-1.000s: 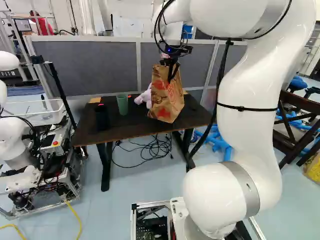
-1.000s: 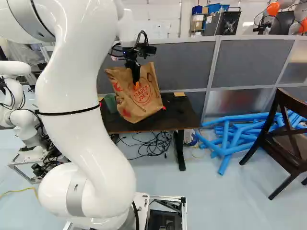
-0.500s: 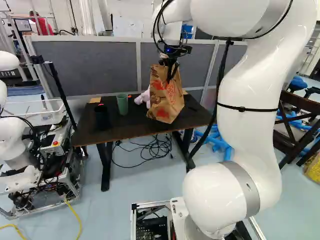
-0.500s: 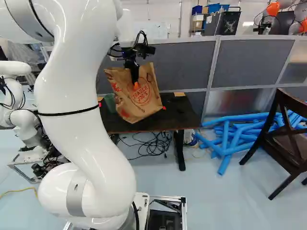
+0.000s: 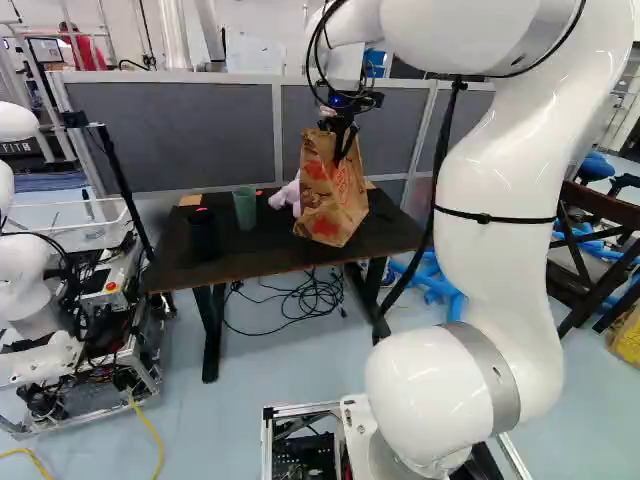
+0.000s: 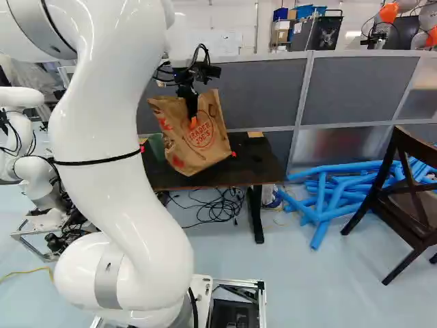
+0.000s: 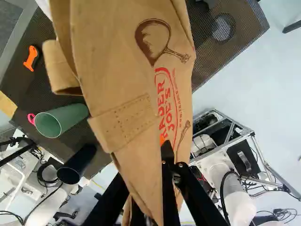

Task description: Pick up the bag on the ground and place it on the table

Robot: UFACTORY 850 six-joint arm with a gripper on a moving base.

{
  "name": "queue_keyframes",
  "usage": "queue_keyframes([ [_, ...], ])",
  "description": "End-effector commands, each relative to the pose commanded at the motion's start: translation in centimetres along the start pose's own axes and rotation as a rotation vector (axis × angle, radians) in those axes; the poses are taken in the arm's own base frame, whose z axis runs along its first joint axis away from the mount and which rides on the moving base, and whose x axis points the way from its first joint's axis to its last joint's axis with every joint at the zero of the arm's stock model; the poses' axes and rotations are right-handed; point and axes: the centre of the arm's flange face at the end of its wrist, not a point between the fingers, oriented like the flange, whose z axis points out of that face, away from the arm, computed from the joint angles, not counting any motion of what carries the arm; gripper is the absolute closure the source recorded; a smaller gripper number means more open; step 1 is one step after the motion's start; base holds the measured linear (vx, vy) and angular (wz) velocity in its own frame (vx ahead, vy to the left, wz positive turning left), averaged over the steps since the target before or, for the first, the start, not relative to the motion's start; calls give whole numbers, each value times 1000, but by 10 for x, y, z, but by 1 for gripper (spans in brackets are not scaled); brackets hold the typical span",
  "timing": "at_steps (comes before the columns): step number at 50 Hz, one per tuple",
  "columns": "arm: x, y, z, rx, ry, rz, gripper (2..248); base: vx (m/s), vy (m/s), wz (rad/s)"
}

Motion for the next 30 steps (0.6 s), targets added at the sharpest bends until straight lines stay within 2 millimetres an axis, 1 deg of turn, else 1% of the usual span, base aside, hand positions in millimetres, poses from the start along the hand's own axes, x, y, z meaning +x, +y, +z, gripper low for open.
queue_keyframes([
  [10, 0, 0, 0, 0, 0, 24, 227, 0, 0, 0],
  [30, 0, 0, 0, 0, 0, 224, 227, 0, 0, 0],
])
